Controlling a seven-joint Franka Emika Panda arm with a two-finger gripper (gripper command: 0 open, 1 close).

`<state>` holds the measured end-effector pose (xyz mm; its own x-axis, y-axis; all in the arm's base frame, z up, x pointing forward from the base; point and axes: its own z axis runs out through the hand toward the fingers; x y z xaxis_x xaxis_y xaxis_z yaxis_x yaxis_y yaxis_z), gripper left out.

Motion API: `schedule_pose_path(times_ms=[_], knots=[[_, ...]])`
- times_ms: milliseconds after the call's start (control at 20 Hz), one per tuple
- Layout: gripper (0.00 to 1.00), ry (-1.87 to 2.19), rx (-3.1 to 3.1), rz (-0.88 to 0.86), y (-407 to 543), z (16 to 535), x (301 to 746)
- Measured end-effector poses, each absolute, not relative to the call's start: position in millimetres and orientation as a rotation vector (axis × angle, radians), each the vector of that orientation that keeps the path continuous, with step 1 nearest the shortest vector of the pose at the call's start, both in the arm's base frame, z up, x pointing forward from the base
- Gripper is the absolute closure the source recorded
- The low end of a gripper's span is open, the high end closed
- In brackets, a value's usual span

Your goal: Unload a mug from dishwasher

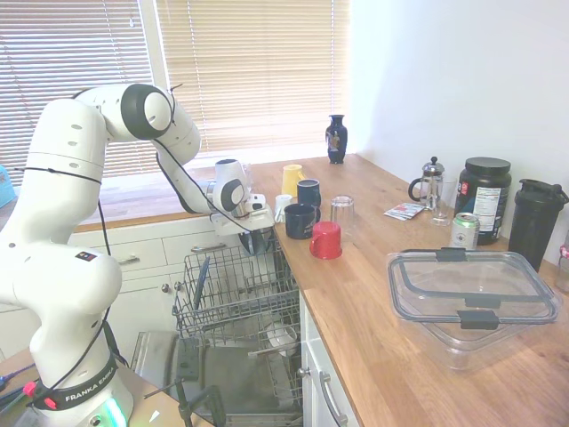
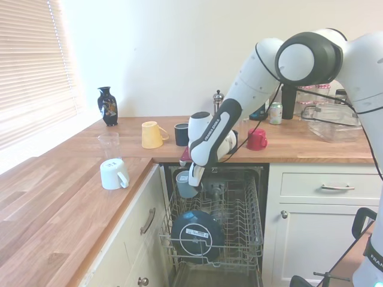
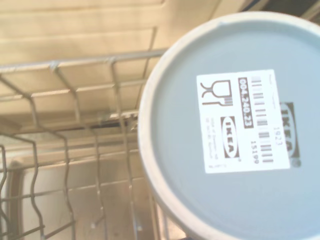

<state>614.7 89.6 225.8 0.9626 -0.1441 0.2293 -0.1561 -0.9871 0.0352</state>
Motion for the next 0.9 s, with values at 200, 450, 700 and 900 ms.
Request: schedule_pose_path(times_ms=[200,450,700,900], knots=[[1.00,-0.255,3.065,0.369,90.3,249.8,611.3],[1.00,-0.269,3.067,0.399,103.6,274.6,601.0],[1.00,-0.313,3.068,0.433,112.2,308.7,595.5],[1.00,-0.357,3.066,0.471,114.5,340.4,588.2]])
